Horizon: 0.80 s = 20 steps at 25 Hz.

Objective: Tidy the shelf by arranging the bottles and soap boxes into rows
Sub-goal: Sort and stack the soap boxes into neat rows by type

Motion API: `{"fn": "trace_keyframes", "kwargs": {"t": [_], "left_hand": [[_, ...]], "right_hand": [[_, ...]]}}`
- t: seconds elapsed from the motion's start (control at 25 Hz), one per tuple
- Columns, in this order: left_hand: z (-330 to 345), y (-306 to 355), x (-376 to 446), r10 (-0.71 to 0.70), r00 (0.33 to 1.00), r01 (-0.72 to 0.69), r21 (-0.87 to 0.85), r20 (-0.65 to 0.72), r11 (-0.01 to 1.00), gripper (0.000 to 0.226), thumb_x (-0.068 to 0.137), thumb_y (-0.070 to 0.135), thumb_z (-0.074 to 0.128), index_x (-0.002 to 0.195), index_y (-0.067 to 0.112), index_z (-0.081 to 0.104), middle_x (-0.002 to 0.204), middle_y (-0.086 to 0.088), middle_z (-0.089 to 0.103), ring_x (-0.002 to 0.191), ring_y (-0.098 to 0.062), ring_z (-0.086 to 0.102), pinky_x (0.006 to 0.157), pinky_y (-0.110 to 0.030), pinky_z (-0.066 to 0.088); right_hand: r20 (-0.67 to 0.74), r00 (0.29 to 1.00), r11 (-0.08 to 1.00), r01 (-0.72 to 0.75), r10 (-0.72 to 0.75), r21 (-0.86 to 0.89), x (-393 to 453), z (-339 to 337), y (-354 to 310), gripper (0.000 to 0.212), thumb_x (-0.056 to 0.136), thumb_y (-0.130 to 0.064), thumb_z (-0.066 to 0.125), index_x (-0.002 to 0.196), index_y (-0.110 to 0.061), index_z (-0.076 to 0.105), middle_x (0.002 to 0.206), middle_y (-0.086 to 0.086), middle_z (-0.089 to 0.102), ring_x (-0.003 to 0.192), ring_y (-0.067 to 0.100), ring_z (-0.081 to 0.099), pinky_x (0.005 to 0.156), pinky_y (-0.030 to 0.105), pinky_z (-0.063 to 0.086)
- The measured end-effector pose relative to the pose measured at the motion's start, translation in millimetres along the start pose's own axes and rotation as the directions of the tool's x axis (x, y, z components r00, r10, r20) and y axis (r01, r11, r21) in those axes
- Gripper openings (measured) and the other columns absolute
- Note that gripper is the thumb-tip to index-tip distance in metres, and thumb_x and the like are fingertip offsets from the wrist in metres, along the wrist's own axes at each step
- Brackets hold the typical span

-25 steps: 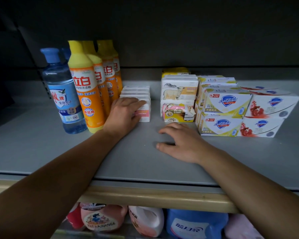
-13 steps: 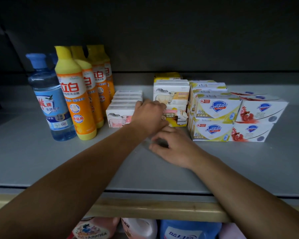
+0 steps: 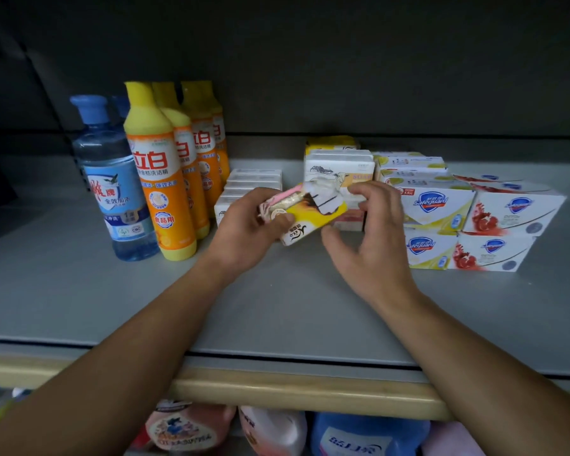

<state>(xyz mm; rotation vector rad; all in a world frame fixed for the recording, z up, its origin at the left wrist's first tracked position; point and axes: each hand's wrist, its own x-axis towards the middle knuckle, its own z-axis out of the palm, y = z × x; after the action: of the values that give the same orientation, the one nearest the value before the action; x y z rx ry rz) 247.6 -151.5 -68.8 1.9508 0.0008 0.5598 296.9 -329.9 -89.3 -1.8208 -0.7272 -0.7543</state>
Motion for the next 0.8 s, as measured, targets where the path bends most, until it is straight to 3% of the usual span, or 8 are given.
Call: {"fn": "trace_keyframes", "kwargs": {"t": [0.08, 0.16, 0.24, 0.36, 0.44, 0.52, 0.68, 0.8], "left_hand": [[-4, -5, -5, -0.13, 0.99, 0.14, -0.345, 0.051, 0.928, 0.024, 0.09, 0.013, 0.066, 0.112, 0.01, 0.057, 0.098, -0.009, 0.073, 0.084, -0.02, 0.072, 0.07, -0.038, 0.061], [-9, -7, -4, -0.17, 0.98, 0.198, -0.464, 0.103, 0.863, 0.021, 0.09, 0.02, 0.065, 0.107, 0.009, 0.059, 0.092, -0.008, 0.074, 0.081, -0.021, 0.072, 0.065, -0.036, 0.06], [-12, -9, -3, -0.204, 0.968, 0.25, -0.465, 0.148, 0.85, 0.021, 0.092, 0.03, 0.063, 0.099, 0.011, 0.065, 0.089, -0.009, 0.074, 0.08, -0.02, 0.071, 0.064, -0.034, 0.058], [-12, -9, -3, -0.329, 0.924, 0.381, -0.416, 0.193, 0.826, 0.036, 0.092, 0.046, 0.058, 0.089, 0.012, 0.069, 0.078, -0.008, 0.072, 0.063, -0.015, 0.067, 0.055, -0.03, 0.056], [-14, -9, -2, -0.389, 0.895, 0.445, -0.385, 0.218, 0.808, 0.05, 0.09, 0.059, 0.054, 0.078, 0.013, 0.07, 0.068, -0.011, 0.067, 0.053, -0.017, 0.061, 0.05, -0.027, 0.051], [-14, -9, -1, -0.419, 0.871, 0.487, -0.346, 0.255, 0.802, 0.06, 0.086, 0.069, 0.048, 0.066, 0.016, 0.07, 0.063, -0.012, 0.064, 0.048, -0.018, 0.057, 0.047, -0.024, 0.048], [-7, -10, -2, -0.444, 0.849, 0.509, -0.217, 0.286, 0.833, 0.068, 0.089, 0.069, 0.043, 0.067, 0.009, 0.066, 0.054, -0.011, 0.062, 0.041, -0.016, 0.052, 0.042, -0.022, 0.044], [-9, -12, 1, -0.462, 0.837, 0.531, -0.23, 0.294, 0.815, 0.071, 0.09, 0.07, 0.04, 0.071, 0.007, 0.067, 0.056, -0.011, 0.062, 0.043, -0.016, 0.053, 0.043, -0.022, 0.045]], "right_hand": [[0.206, 0.978, 0.999, 0.039, -0.036, -0.011, -1, 2, 1, 0.078, 0.074, -0.018, 0.073, 0.143, -0.018, 0.039, 0.146, -0.001, 0.035, 0.137, 0.014, 0.035, 0.108, 0.018, 0.033], [0.354, 0.932, 0.993, 0.107, -0.082, -0.051, -3, 3, 2, 0.084, 0.076, -0.018, 0.072, 0.149, -0.026, 0.032, 0.155, -0.005, 0.027, 0.144, 0.009, 0.024, 0.109, 0.007, 0.018], [0.374, 0.921, 0.99, 0.132, -0.107, -0.043, -4, 2, 3, 0.073, 0.079, -0.018, 0.069, 0.146, -0.026, 0.041, 0.154, -0.005, 0.031, 0.142, 0.009, 0.029, 0.107, 0.005, 0.02], [0.342, 0.933, 0.992, 0.123, -0.112, -0.009, -4, 2, 4, 0.053, 0.081, -0.019, 0.073, 0.131, -0.019, 0.058, 0.141, -0.002, 0.048, 0.131, 0.009, 0.045, 0.106, 0.018, 0.035], [0.326, 0.945, 1.0, 0.002, -0.01, 0.024, -4, 3, 4, 0.034, 0.084, -0.022, 0.073, 0.117, -0.018, 0.064, 0.115, -0.003, 0.064, 0.108, 0.007, 0.06, 0.092, 0.022, 0.048], [0.258, 0.957, 0.986, -0.152, 0.13, 0.07, -3, 3, 5, 0.011, 0.091, -0.03, 0.065, 0.098, -0.022, 0.066, 0.085, -0.009, 0.068, 0.081, 0.007, 0.064, 0.071, 0.02, 0.052], [0.231, 0.914, 0.905, -0.38, 0.334, 0.193, 0, 3, 3, 0.029, 0.099, -0.028, 0.054, 0.074, -0.018, 0.065, 0.06, -0.009, 0.065, 0.05, 0.011, 0.064, 0.047, 0.019, 0.048], [0.233, 0.915, 0.913, -0.372, 0.33, 0.17, -1, 4, 3, 0.025, 0.097, -0.031, 0.055, 0.08, -0.017, 0.066, 0.063, -0.007, 0.066, 0.052, 0.014, 0.067, 0.055, 0.03, 0.053]]}}
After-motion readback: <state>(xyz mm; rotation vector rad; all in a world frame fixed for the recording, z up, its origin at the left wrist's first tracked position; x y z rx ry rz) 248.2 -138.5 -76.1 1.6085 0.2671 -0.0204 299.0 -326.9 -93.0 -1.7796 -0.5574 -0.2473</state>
